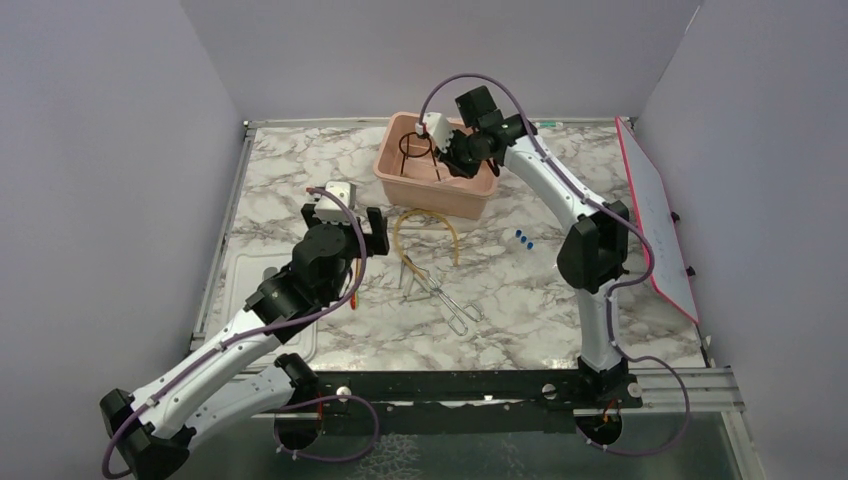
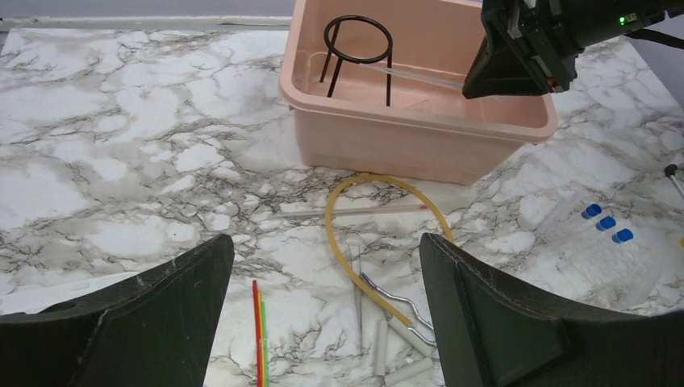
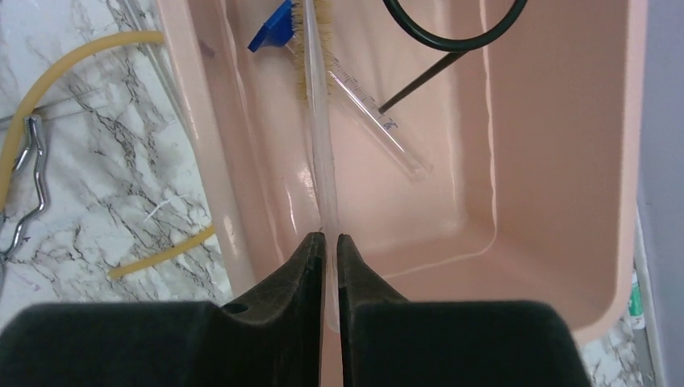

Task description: Organize the chemistry lab equipment

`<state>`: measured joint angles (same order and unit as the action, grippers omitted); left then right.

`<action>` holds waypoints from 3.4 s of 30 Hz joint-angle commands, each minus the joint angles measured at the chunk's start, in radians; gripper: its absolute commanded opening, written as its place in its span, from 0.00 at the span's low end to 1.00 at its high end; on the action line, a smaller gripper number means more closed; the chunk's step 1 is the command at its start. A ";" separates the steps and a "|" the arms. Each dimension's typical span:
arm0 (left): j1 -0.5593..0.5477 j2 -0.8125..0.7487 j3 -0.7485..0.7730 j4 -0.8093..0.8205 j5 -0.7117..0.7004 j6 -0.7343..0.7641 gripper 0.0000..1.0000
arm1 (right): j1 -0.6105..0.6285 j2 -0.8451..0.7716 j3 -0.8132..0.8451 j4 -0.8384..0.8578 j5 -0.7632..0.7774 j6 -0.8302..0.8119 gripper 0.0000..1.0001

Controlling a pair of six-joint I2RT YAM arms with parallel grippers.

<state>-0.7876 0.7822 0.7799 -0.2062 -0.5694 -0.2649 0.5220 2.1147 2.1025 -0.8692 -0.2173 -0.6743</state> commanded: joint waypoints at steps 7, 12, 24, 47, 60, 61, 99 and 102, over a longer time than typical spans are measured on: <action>-0.001 0.066 0.031 0.069 -0.013 0.018 0.88 | -0.027 0.123 0.097 -0.091 -0.097 -0.020 0.25; 0.001 0.075 0.035 0.071 -0.006 0.008 0.88 | -0.047 0.091 0.146 -0.088 -0.186 0.060 0.42; 0.003 0.015 0.069 0.029 -0.025 -0.001 0.88 | -0.018 -0.231 -0.114 0.186 -0.216 0.468 0.45; 0.002 -0.117 -0.012 -0.020 -0.008 -0.100 0.88 | 0.300 -0.532 -1.064 0.366 0.137 0.858 0.52; 0.002 -0.104 -0.021 -0.015 -0.002 -0.095 0.88 | 0.378 -0.350 -1.012 0.369 0.145 0.849 0.52; 0.002 -0.107 -0.023 -0.012 0.001 -0.092 0.88 | 0.381 -0.344 -1.014 0.368 0.135 0.841 0.52; 0.002 -0.077 -0.024 -0.002 0.001 -0.087 0.88 | 0.391 -0.312 -0.811 0.395 0.437 0.961 0.40; 0.002 -0.076 -0.027 -0.003 -0.001 -0.086 0.88 | 0.390 -0.244 -0.766 0.411 0.426 0.948 0.39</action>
<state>-0.7876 0.7113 0.7547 -0.2260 -0.5694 -0.3565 0.9043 1.7798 1.2911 -0.4889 0.1719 0.3134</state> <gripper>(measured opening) 0.879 0.394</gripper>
